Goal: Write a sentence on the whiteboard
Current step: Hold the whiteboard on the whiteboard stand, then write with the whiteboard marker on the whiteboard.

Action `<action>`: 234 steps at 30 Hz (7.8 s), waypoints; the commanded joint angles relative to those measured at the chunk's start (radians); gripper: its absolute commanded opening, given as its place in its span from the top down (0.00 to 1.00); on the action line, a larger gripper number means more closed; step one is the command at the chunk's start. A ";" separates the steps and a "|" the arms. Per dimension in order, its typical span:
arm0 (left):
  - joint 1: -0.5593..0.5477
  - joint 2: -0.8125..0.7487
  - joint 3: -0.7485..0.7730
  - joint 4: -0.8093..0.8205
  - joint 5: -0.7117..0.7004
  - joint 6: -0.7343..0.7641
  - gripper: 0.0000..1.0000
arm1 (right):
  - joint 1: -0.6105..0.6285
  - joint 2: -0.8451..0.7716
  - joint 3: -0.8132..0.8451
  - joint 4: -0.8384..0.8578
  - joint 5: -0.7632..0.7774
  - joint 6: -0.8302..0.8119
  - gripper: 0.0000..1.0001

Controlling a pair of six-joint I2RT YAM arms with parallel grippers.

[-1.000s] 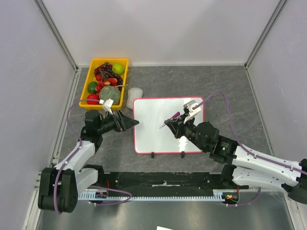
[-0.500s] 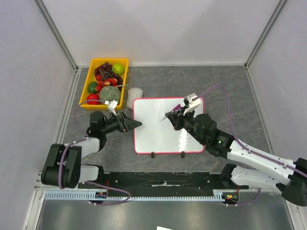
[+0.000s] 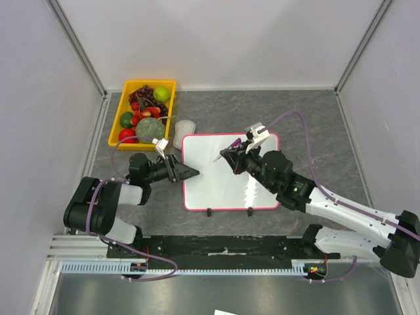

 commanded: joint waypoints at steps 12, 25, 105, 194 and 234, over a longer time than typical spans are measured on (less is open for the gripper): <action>-0.005 -0.114 -0.038 -0.109 -0.118 0.145 0.33 | -0.002 0.091 0.069 0.132 -0.014 -0.045 1.00; -0.005 -0.104 -0.019 -0.163 -0.087 0.206 0.65 | -0.002 0.176 0.106 0.195 0.005 -0.091 1.00; -0.005 -0.075 -0.022 -0.131 -0.053 0.201 0.98 | -0.016 0.403 0.084 0.370 0.173 -0.091 1.00; -0.005 -0.069 -0.022 -0.121 -0.047 0.198 0.98 | -0.025 0.340 0.080 0.304 0.206 -0.082 1.00; -0.005 -0.071 -0.024 -0.123 -0.049 0.200 0.98 | -0.048 0.274 0.009 0.265 0.252 -0.057 1.00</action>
